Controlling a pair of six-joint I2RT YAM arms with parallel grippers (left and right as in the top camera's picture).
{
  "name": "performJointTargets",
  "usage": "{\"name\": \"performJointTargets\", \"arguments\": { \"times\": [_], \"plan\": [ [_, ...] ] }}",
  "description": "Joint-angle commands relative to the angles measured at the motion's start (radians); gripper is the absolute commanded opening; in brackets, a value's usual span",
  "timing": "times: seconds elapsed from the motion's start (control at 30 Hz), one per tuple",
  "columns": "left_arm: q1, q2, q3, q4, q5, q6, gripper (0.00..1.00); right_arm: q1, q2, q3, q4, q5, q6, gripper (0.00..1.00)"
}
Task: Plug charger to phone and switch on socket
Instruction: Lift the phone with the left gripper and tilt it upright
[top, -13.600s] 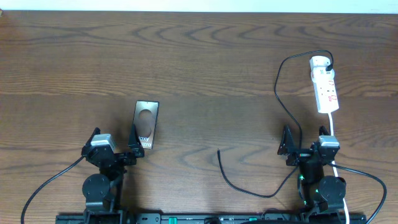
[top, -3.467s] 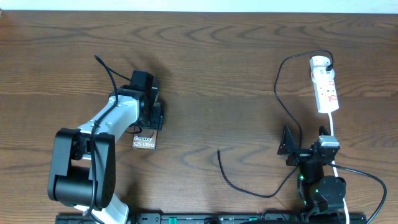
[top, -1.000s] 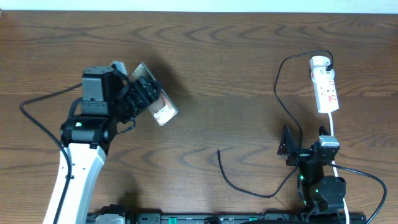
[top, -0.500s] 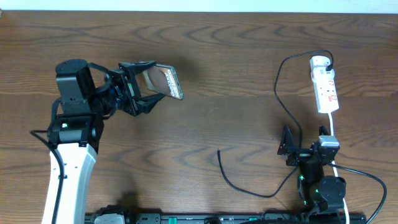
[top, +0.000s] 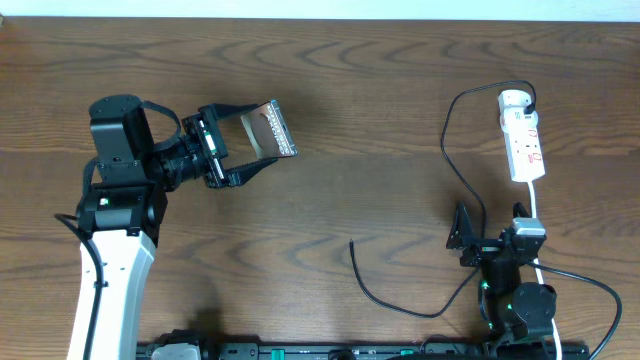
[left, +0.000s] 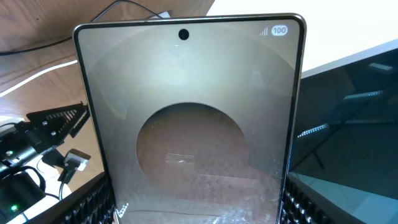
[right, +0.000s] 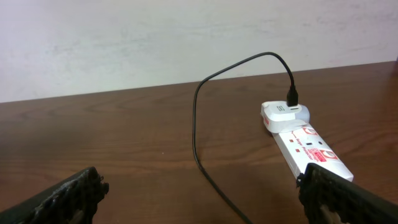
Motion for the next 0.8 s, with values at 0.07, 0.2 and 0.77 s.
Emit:
{"name": "performJointTargets", "arguments": {
  "times": [0.07, 0.2, 0.77],
  "plan": [
    [0.005, -0.011, 0.039, 0.028, -0.029, 0.151, 0.07, 0.003, -0.003, -0.001, -0.002, 0.009, -0.014, 0.99],
    [0.005, -0.011, 0.039, 0.028, -0.129, 0.528, 0.07, 0.003, -0.003, -0.001, -0.002, 0.009, -0.014, 0.99],
    [0.005, 0.026, 0.039, -0.470, -0.878, 1.240, 0.07, 0.003, -0.003, -0.001, -0.002, 0.009, -0.014, 0.99]
  ]
}}
